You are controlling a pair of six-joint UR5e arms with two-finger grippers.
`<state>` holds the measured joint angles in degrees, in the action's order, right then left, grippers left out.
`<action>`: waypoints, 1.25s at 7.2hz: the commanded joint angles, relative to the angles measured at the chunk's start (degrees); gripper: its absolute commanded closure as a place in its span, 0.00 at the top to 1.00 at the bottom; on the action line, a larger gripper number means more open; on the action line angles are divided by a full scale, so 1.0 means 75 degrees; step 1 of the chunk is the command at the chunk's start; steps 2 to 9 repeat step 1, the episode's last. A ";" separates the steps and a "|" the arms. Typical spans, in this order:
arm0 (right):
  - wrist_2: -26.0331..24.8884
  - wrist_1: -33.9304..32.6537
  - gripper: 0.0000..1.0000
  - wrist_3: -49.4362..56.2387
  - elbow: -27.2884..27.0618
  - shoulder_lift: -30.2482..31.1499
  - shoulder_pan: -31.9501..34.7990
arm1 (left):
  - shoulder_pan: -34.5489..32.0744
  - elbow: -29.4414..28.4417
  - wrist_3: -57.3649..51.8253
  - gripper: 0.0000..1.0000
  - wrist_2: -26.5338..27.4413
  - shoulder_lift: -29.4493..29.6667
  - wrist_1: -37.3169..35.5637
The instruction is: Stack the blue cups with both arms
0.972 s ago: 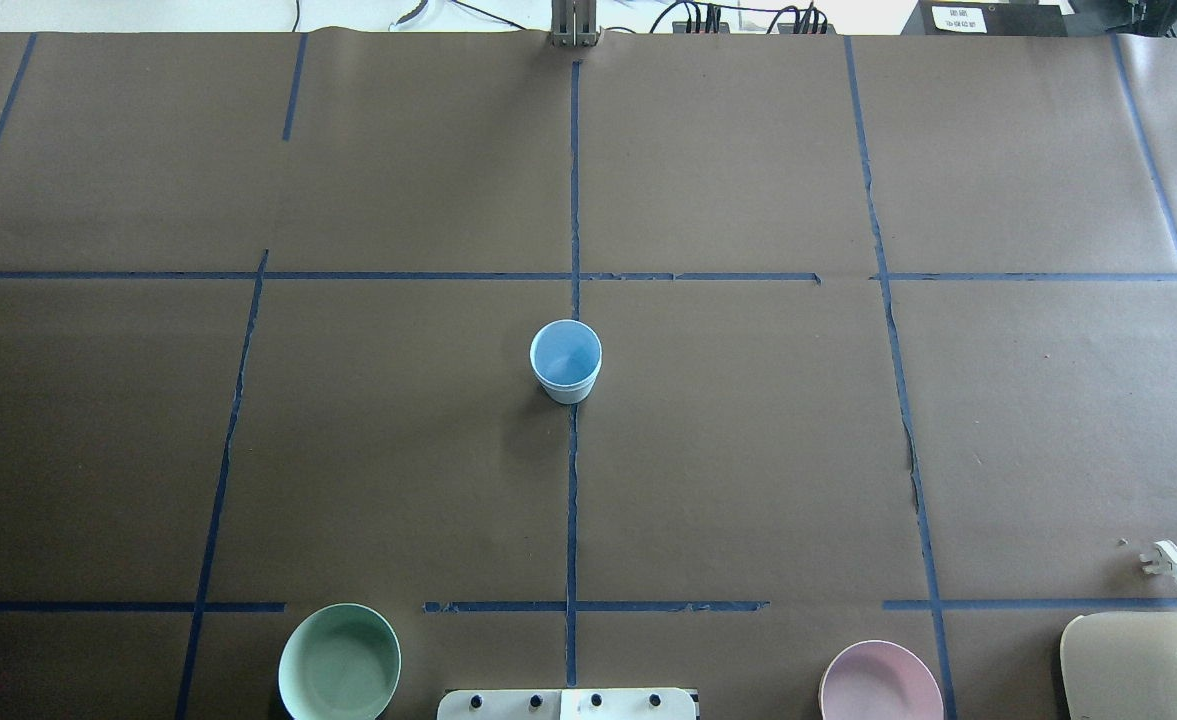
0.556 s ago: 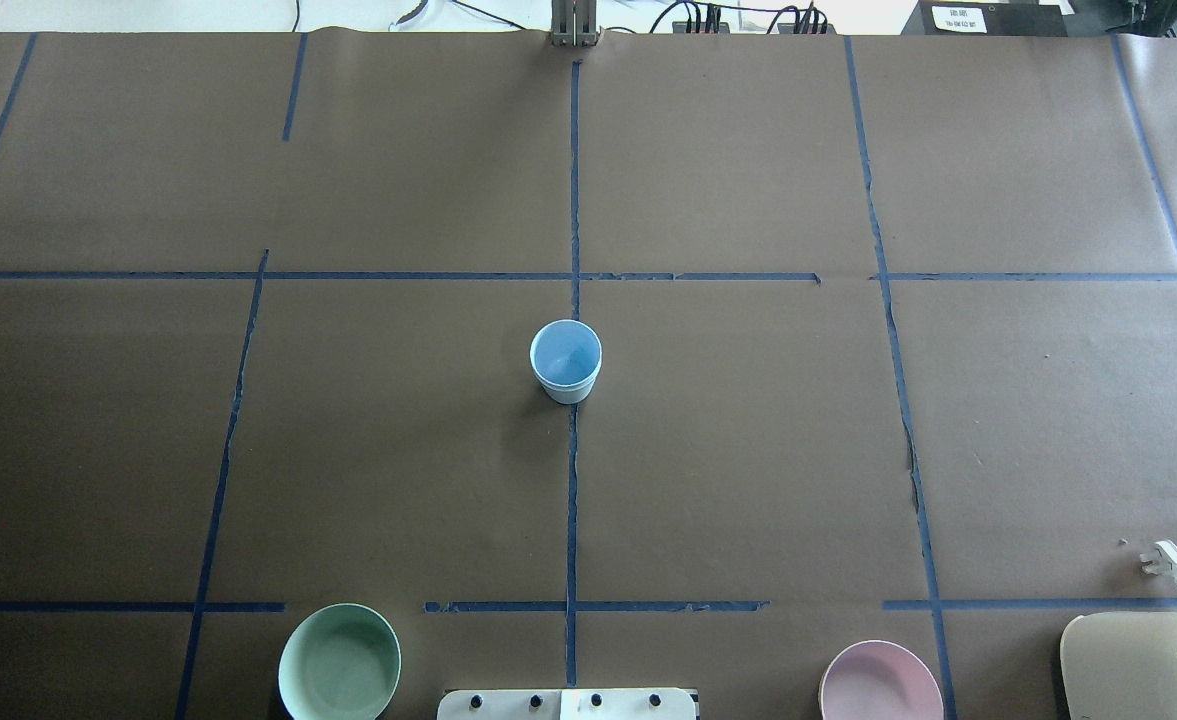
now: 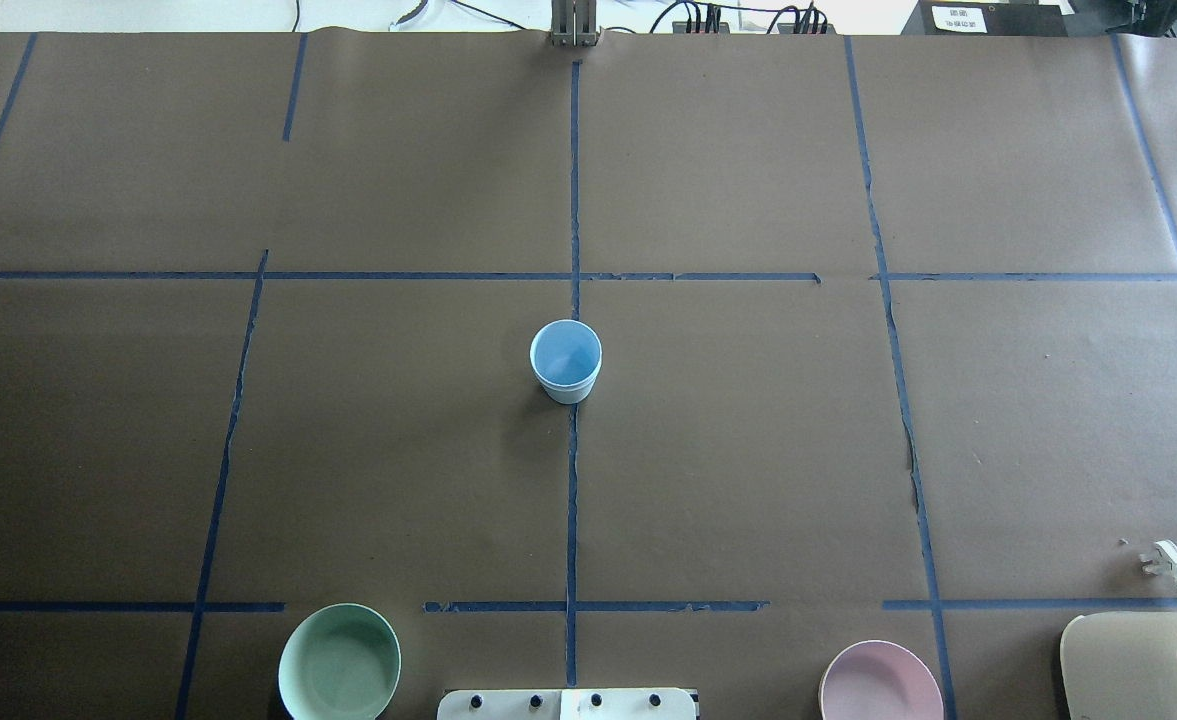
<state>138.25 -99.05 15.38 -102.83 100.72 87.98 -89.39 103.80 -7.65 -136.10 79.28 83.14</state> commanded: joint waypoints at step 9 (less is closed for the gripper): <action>0.0000 0.0000 1.00 0.0000 0.0000 0.0000 0.0000 | 0.0000 0.0000 0.0000 1.00 0.0006 0.0000 0.0000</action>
